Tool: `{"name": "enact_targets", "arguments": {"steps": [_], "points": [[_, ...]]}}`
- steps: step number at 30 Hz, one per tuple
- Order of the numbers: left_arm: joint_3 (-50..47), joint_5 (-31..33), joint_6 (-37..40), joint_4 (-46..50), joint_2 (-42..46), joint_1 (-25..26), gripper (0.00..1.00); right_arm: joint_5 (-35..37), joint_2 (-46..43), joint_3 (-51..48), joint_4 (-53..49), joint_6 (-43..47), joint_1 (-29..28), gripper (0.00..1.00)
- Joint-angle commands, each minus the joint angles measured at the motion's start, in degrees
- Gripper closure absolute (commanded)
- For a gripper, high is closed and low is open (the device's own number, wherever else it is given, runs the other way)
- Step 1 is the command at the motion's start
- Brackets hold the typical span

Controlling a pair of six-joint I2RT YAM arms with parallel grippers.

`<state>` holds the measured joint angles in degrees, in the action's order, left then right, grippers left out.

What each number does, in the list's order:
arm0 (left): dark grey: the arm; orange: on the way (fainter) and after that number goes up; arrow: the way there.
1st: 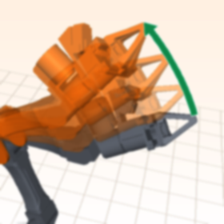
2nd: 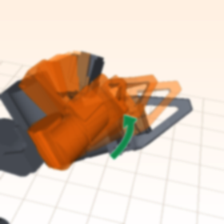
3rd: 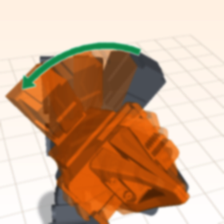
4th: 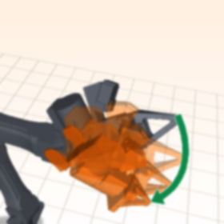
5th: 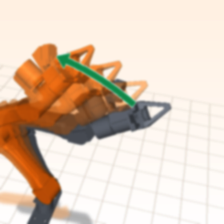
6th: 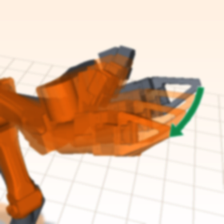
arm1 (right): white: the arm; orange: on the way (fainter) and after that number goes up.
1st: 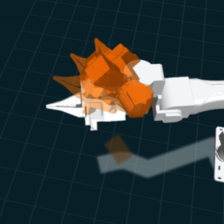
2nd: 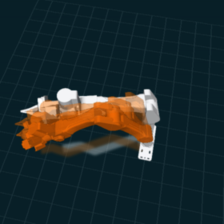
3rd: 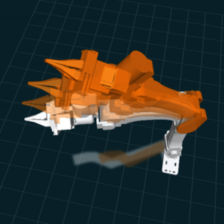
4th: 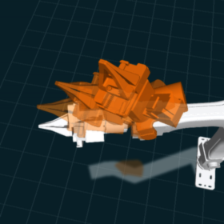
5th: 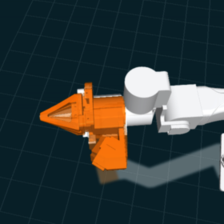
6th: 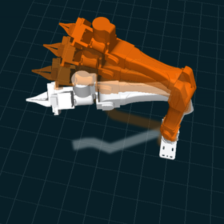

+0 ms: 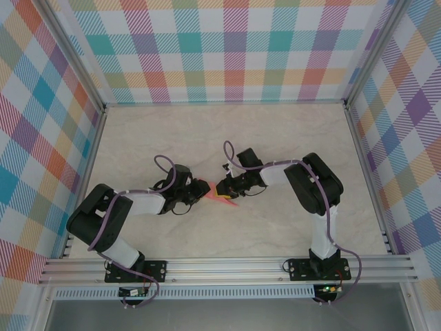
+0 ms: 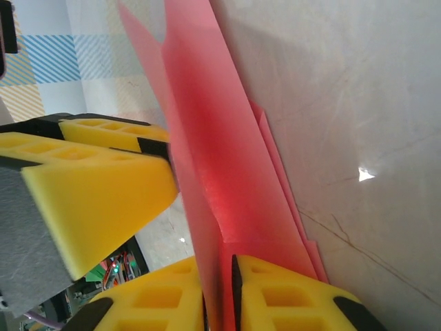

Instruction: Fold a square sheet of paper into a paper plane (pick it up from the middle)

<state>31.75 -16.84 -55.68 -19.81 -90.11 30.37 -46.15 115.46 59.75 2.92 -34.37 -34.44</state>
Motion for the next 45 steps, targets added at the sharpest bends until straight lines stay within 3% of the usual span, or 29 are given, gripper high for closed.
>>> {"name": "enact_targets", "arguments": {"steps": [1, 11, 19, 25, 30, 45], "points": [[1.7, 0.9, 1.2, 0.6, -1.0, 1.1, 0.78, -1.2, -0.5, 1.8, -2.5, 3.0, 0.4, 0.79], [2.2, 1.8, 1.4, 2.7, -1.1, 1.1, 0.78, 2.3, -3.9, 3.4, -10.8, 13.0, 0.4, 0.67], [3.3, 2.2, 1.8, 4.4, -1.5, 1.1, 0.78, 10.0, -10.1, 1.1, -13.6, 23.3, 0.2, 0.5], [3.8, 2.2, 1.7, 5.0, -2.2, 1.1, 0.79, 18.8, -13.0, -1.4, -13.3, 30.9, -3.3, 0.51], [4.0, 2.3, 1.7, 5.2, -2.7, 1.1, 0.79, 26.1, -14.1, -4.1, -9.8, 36.9, -6.7, 0.61], [4.4, 2.3, 1.7, 5.8, -3.1, 1.1, 0.79, 30.9, -12.4, -3.8, -7.5, 46.6, -11.1, 0.63]]}}
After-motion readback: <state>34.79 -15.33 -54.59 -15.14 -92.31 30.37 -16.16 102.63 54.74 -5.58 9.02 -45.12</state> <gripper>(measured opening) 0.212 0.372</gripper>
